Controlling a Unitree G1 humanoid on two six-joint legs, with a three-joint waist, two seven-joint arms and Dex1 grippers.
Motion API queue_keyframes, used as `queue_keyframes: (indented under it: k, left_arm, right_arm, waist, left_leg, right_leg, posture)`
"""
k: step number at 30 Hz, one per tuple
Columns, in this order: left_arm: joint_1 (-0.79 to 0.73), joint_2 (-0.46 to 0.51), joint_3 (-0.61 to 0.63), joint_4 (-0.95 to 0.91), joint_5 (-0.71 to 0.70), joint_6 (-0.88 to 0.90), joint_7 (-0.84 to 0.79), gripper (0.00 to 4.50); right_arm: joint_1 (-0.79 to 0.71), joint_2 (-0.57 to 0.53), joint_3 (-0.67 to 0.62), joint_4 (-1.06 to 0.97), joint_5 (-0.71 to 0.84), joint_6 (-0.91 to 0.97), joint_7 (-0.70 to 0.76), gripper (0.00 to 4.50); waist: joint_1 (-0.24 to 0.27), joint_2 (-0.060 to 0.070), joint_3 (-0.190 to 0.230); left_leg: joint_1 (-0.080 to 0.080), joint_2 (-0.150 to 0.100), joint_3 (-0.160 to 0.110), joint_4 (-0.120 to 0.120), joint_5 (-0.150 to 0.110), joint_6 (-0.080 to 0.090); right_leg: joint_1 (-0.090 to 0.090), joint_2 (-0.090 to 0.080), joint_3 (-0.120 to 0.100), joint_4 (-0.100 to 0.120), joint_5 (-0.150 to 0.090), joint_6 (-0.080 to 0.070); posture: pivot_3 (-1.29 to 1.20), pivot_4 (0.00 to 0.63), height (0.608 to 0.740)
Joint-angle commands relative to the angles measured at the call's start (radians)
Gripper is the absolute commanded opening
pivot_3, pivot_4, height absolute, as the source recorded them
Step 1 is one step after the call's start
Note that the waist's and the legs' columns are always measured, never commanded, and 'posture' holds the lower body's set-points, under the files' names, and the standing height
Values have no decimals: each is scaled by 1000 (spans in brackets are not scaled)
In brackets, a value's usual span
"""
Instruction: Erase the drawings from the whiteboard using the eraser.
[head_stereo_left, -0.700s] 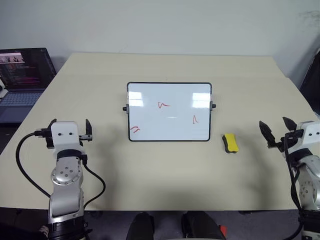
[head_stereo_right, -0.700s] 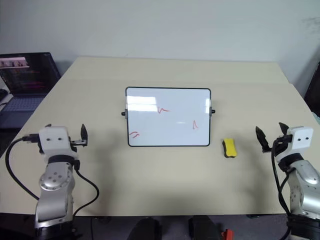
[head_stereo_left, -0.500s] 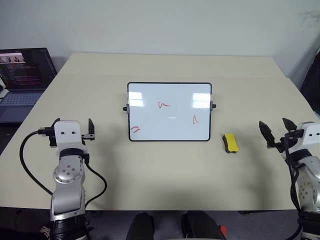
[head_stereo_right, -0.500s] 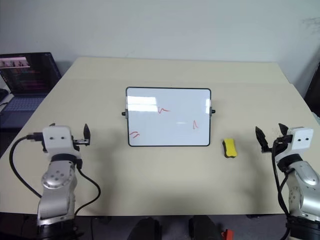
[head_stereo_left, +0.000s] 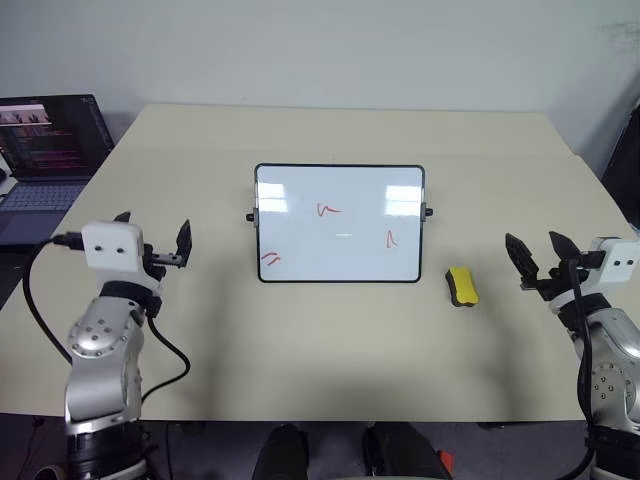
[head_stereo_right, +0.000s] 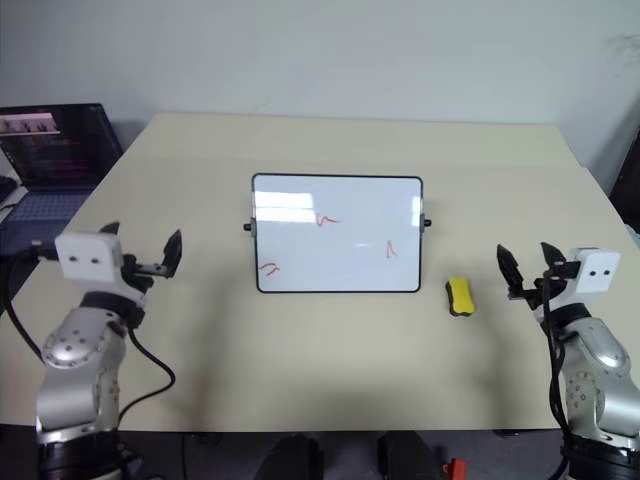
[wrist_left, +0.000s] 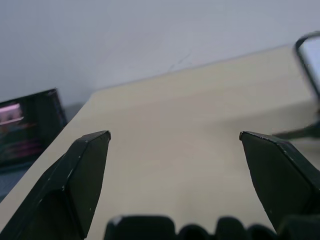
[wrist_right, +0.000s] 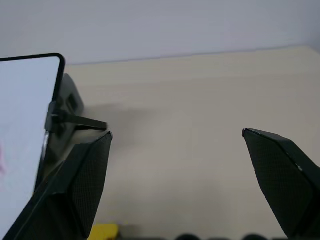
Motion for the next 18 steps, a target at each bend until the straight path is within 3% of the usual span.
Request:
queue_keyframes:
  k: [1, 7, 11, 18]
  left_arm:
    - [-71, 79, -40, -23, -95, 9, -173, 4500]
    - [-110, 234, -127, -135, -294, 179, -464, 4500]
    - [-133, 297, -235, -145, -318, 204, -625, 4500]
    - [-218, 282, -373, -95, -276, 174, -739, 4500]
  right_arm:
    - [20, -4, 4, -142, 65, 114, -56, 4484]
    - [-8, -37, 116, -235, 79, 392, -186, 4484]
    - [-33, 4, 141, -212, 27, 446, -281, 4484]
    - [-40, 40, 189, -223, -28, 459, -305, 4484]
  waist:
    - [1, 0, 0]
    - [-8, 0, 0]
    - [-6, 0, 0]
    - [-5, 1, 1]
  left_leg:
    - [0, 0, 0, 0, 0, 0]
    - [0, 1, -1, -1, 0, 0]
    - [0, 0, -1, 0, 0, 0]
    - [-1, 0, 0, -1, 0, 0]
  right_leg:
    - [0, 0, 0, 0, 0, 0]
    - [-1, 0, 1, 0, 0, 0]
    - [-1, 1, 1, 0, -2, 3]
    - [-2, 1, 1, -1, -2, 4]
  posture:
    - [0, 150, 740]
    - [0, 150, 740]
    - [0, 150, 740]
    - [0, 150, 740]
